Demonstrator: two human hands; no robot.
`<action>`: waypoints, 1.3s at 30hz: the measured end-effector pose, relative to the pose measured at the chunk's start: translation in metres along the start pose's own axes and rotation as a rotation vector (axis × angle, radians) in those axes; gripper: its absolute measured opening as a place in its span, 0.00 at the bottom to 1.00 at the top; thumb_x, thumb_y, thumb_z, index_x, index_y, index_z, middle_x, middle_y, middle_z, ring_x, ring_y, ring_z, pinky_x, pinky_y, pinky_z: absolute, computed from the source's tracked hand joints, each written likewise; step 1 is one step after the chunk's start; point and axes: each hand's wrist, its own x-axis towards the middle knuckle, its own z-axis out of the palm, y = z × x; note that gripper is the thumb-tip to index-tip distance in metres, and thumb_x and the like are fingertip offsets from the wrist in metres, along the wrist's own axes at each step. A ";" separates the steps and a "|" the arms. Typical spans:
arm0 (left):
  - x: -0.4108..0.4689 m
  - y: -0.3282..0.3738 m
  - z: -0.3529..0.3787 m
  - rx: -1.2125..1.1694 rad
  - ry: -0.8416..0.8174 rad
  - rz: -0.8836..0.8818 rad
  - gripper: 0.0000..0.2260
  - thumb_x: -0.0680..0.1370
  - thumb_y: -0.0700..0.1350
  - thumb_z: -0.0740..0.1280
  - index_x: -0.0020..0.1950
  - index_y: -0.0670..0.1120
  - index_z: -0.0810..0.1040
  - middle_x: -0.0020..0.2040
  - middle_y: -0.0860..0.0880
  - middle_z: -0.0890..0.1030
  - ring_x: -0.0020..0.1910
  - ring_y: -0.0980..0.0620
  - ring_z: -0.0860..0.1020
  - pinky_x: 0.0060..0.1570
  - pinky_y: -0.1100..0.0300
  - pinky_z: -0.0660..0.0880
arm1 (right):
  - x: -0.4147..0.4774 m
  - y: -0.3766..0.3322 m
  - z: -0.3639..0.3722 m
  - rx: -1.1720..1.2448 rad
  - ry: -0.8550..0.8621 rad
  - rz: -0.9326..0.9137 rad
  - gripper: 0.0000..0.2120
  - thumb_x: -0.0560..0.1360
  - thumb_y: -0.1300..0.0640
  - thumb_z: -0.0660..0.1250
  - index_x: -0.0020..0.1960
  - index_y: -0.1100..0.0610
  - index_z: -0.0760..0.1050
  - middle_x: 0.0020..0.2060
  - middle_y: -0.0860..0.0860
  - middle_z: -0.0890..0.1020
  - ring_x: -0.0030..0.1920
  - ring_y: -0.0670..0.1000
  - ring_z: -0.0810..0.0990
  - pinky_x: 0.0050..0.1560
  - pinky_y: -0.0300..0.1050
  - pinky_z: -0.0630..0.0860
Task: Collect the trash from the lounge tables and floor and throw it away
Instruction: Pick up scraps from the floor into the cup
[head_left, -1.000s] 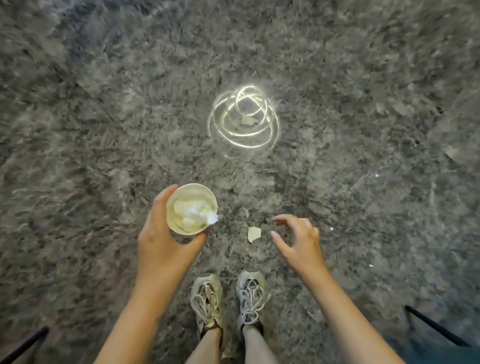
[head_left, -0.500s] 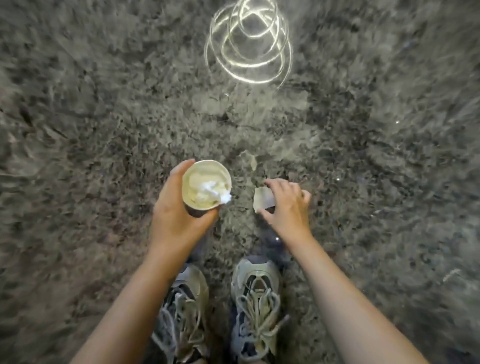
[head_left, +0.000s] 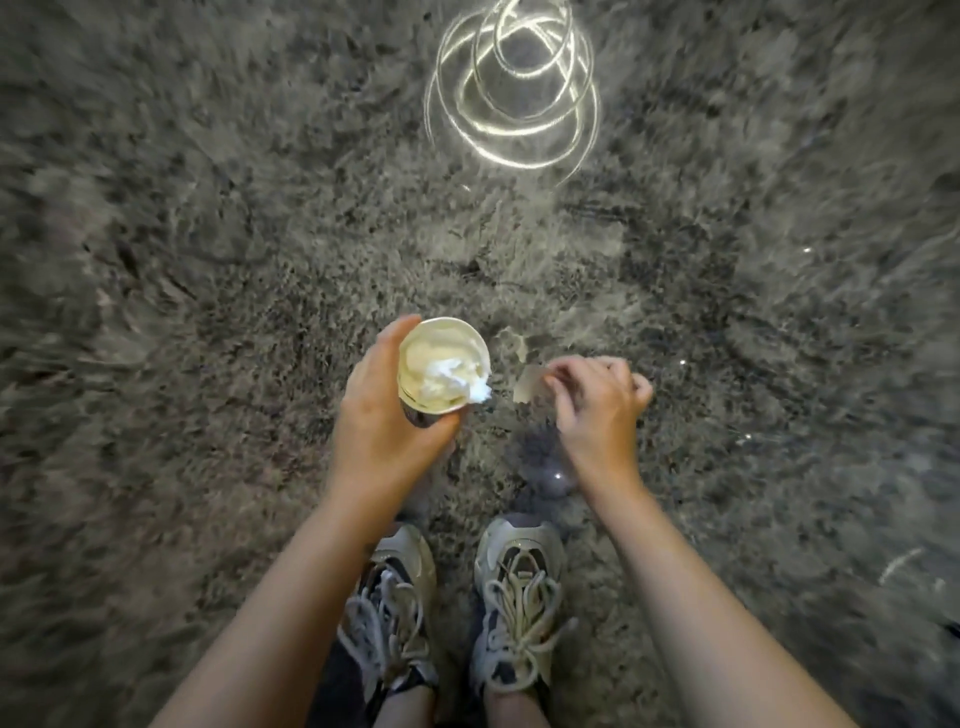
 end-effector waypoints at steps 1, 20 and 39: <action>-0.002 0.013 -0.011 0.002 0.007 0.010 0.32 0.65 0.41 0.76 0.67 0.47 0.68 0.60 0.50 0.75 0.59 0.49 0.74 0.57 0.55 0.71 | 0.004 -0.019 -0.022 0.043 0.066 -0.029 0.02 0.71 0.62 0.69 0.43 0.57 0.79 0.38 0.45 0.79 0.47 0.50 0.73 0.43 0.42 0.51; -0.054 0.288 -0.187 -0.020 0.079 0.195 0.30 0.65 0.44 0.75 0.65 0.49 0.69 0.57 0.52 0.77 0.55 0.54 0.73 0.48 0.75 0.64 | 0.018 -0.244 -0.324 0.158 0.116 -0.441 0.01 0.69 0.53 0.70 0.38 0.49 0.81 0.36 0.40 0.82 0.50 0.47 0.75 0.52 0.44 0.56; 0.181 0.365 -0.244 -0.050 0.113 0.164 0.32 0.65 0.42 0.76 0.65 0.48 0.67 0.57 0.51 0.75 0.55 0.53 0.73 0.45 0.73 0.64 | 0.258 -0.279 -0.345 0.288 0.265 -0.140 0.13 0.73 0.44 0.56 0.49 0.47 0.76 0.46 0.40 0.76 0.56 0.46 0.69 0.56 0.42 0.56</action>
